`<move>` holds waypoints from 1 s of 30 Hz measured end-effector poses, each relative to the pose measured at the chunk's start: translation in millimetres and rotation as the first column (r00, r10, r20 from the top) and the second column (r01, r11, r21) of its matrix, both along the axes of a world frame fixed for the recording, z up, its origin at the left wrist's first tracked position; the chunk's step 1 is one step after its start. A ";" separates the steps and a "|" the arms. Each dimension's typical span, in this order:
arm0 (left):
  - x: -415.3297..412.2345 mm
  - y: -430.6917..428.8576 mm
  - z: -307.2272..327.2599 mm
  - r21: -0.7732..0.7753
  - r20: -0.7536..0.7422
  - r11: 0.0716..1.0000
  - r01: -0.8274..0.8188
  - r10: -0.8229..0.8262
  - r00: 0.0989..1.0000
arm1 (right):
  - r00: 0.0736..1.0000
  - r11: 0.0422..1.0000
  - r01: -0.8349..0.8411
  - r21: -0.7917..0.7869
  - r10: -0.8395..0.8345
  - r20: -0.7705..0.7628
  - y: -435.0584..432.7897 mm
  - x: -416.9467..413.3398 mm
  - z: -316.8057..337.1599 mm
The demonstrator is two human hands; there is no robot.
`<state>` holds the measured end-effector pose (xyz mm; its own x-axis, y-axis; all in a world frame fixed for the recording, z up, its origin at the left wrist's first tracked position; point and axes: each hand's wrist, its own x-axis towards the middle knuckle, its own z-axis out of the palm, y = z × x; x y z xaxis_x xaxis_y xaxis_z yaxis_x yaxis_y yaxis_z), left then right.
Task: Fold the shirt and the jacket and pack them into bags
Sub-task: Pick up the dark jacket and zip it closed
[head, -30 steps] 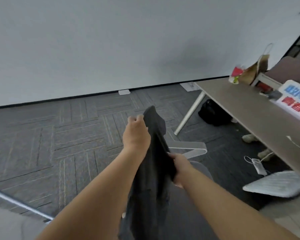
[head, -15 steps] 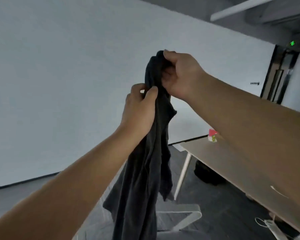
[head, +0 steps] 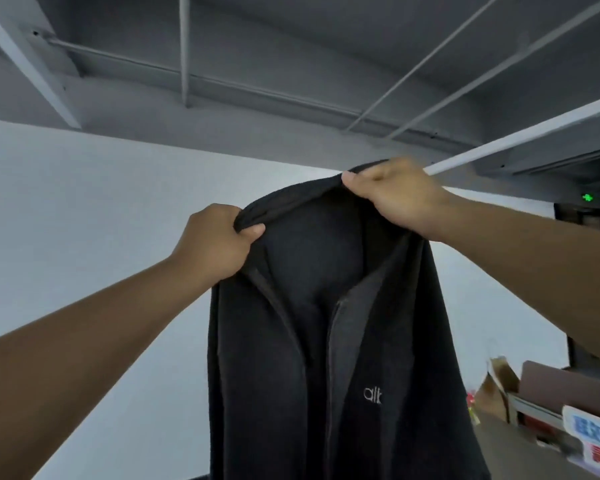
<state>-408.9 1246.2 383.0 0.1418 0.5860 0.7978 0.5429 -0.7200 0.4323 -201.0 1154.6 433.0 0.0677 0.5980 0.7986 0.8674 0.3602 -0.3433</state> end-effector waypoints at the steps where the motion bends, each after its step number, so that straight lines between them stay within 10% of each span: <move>1: -2.4 1.7 2.0 -0.005 0.026 1.000 -0.013 0.013 1.000 | 0.967 0.997 0.074 0.018 -0.076 0.244 -2.2 13.9 -9.8; 4: -6.0 6.4 3.9 0.092 0.008 0.991 -0.096 0.095 0.995 | 0.538 0.955 0.259 0.141 -0.264 0.801 -9.0 52.9 -44.9; 10: 20.7 12.5 -9.8 0.319 -0.291 0.918 -0.236 0.332 0.897 | 0.191 0.929 0.333 0.159 -0.232 0.954 -53.6 127.2 -99.1; 16: 96.8 3.0 -18.2 0.408 -0.349 0.903 -0.134 0.290 0.891 | 0.313 0.862 0.505 -0.047 -0.133 0.940 -102.9 168.6 -114.3; 24: 223.7 -14.6 -49.5 0.309 -0.469 0.950 0.038 0.118 0.875 | 0.205 0.726 0.676 -0.124 -0.024 0.978 -177.1 254.7 -134.8; 30: 333.4 -40.9 -91.5 0.079 -0.422 0.967 0.242 -0.188 0.887 | 0.478 0.720 0.655 -0.230 -0.158 0.864 -217.0 314.1 -169.8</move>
